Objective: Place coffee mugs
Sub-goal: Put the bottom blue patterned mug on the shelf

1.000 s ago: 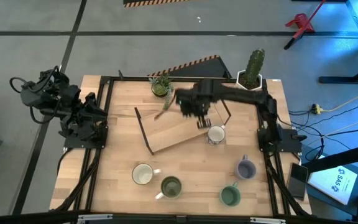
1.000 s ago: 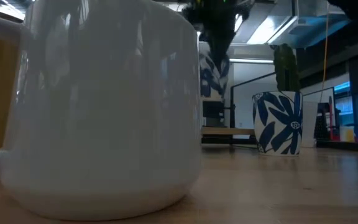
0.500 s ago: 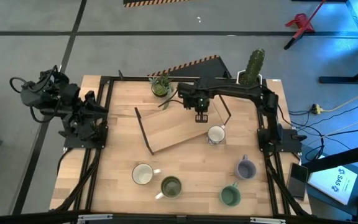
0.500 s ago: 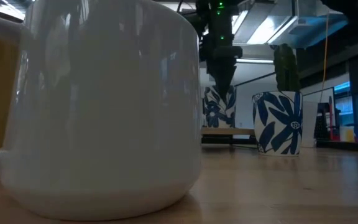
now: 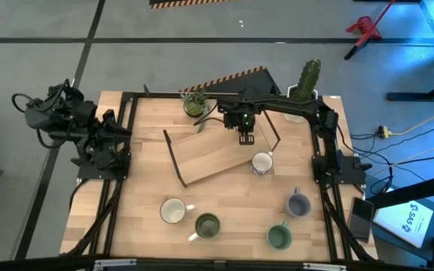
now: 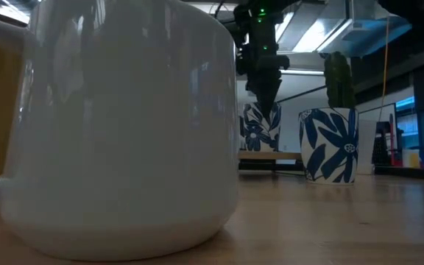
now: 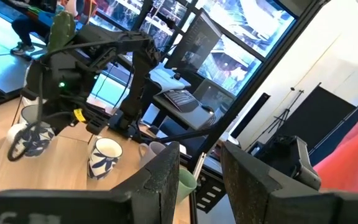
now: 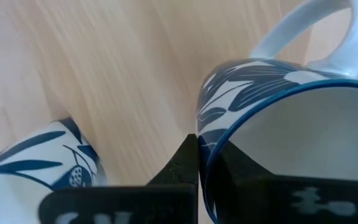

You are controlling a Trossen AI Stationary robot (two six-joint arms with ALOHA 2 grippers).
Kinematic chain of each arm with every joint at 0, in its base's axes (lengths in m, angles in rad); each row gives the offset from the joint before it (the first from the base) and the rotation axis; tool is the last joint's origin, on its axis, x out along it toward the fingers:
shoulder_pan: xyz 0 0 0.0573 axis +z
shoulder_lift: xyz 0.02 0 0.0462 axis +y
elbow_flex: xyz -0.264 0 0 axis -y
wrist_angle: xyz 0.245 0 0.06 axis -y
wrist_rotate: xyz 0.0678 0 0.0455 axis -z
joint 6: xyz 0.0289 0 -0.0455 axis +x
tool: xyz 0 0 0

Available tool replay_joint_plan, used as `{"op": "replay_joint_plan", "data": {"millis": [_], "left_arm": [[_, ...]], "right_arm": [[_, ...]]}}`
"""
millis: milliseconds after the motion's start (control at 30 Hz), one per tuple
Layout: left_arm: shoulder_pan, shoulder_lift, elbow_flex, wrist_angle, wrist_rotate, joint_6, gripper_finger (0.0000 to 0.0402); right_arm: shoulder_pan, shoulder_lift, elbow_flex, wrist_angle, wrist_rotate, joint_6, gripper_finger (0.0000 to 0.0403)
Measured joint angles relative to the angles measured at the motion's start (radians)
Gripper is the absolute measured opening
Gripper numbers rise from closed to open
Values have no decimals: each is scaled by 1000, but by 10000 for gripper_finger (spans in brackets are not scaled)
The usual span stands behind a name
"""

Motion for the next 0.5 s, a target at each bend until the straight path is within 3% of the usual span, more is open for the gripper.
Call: {"op": "replay_joint_plan", "data": {"millis": [133, 500], "left_arm": [[0, 0, 0, -1, 0, 0, 112], [0, 0, 0, -8, 0, 0, 112]], "right_arm": [[-13, 1, 0, 0, -10, 1, 20], [-9, 8, 19, 20, 56, -26, 123]]}}
